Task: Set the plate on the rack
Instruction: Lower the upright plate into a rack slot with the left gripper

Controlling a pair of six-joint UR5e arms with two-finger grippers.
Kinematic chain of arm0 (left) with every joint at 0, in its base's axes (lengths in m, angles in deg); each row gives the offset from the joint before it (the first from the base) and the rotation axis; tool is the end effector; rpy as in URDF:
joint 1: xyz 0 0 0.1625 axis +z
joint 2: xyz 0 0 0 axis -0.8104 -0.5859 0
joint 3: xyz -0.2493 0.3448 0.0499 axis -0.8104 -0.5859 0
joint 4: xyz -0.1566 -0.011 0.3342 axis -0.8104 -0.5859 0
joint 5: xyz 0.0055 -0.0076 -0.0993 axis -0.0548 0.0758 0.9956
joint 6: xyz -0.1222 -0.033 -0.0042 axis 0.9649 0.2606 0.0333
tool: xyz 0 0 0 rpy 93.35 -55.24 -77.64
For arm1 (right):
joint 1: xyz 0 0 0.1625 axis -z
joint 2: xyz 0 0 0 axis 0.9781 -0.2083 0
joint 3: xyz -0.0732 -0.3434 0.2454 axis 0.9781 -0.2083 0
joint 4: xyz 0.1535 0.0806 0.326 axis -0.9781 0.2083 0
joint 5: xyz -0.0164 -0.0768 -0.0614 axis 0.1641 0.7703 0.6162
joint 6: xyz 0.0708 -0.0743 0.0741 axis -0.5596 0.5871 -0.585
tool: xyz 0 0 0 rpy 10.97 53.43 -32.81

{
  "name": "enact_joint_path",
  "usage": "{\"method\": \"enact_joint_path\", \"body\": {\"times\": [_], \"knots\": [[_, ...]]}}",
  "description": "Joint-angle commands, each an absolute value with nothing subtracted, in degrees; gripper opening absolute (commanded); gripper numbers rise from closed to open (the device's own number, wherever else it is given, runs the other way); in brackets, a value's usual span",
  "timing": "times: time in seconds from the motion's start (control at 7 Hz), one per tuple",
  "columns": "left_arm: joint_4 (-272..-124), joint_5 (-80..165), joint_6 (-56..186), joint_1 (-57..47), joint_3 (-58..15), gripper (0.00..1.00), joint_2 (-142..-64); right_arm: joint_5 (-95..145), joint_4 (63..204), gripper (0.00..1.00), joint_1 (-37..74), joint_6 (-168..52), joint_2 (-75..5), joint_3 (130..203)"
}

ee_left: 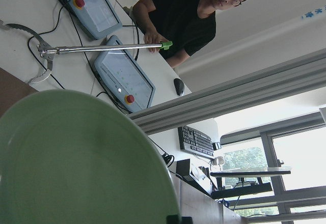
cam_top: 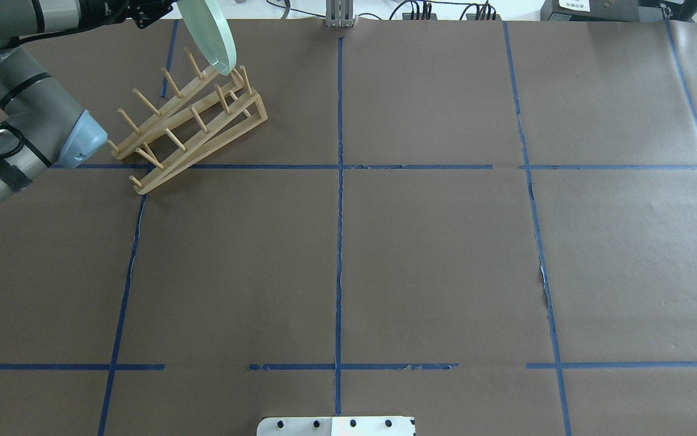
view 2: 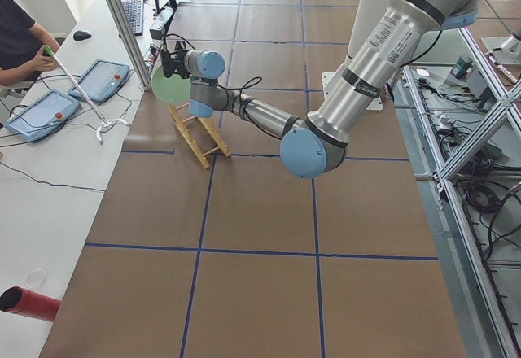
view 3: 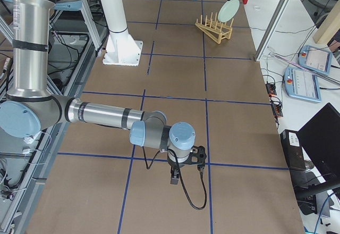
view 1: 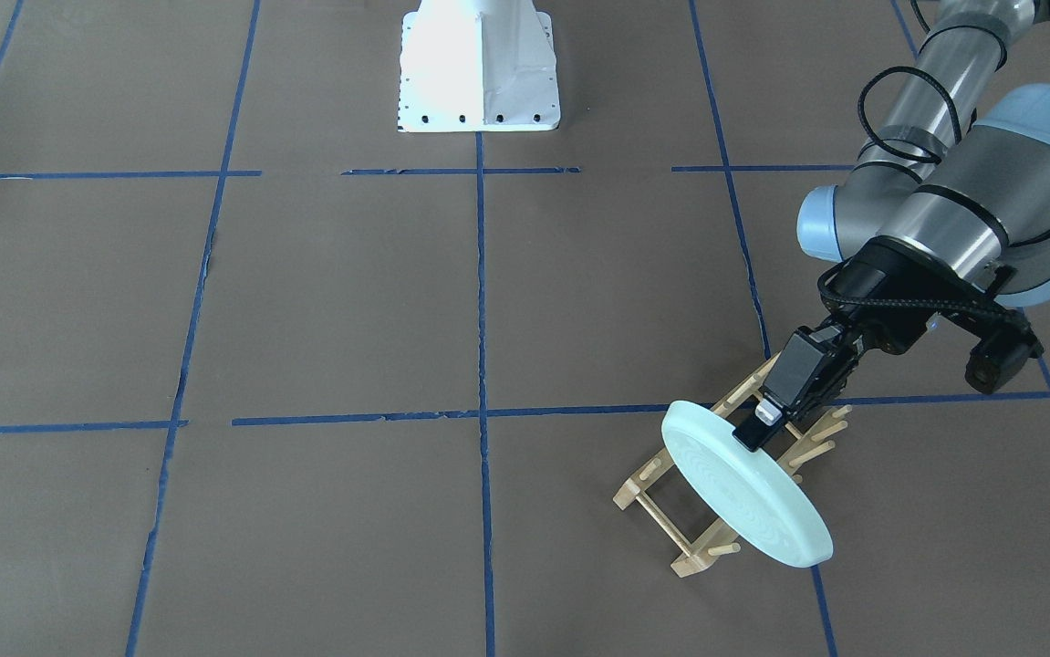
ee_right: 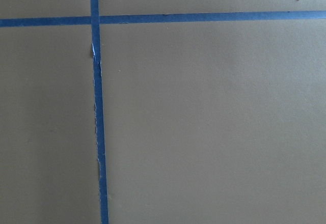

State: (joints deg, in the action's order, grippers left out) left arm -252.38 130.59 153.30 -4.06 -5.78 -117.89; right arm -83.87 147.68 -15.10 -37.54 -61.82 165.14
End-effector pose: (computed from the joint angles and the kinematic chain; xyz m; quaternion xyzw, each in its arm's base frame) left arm 0.2740 -0.6136 0.2788 0.1902 0.7423 -0.2588 0.5881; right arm 0.0691 -0.3777 0.7253 -0.0298 -0.3589 0.0132 0.9328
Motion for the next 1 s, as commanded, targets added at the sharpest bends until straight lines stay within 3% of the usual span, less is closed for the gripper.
{"method": "enact_joint_path", "body": {"times": [0.0,0.71,0.86], "knots": [[-252.4,130.5,153.2,-3.0,-4.2,0.0,-117.6,-83.9,147.7,1.0,-15.1,-37.5,-61.8,165.1],[-252.8,129.1,153.1,-0.9,-2.9,0.0,-117.2,-83.9,147.7,1.0,-15.1,-37.5,-61.8,165.1],[-252.7,129.1,153.0,-0.9,-2.9,0.08,-117.2,-83.9,147.7,1.0,-15.1,-37.5,-61.8,165.1]]}}
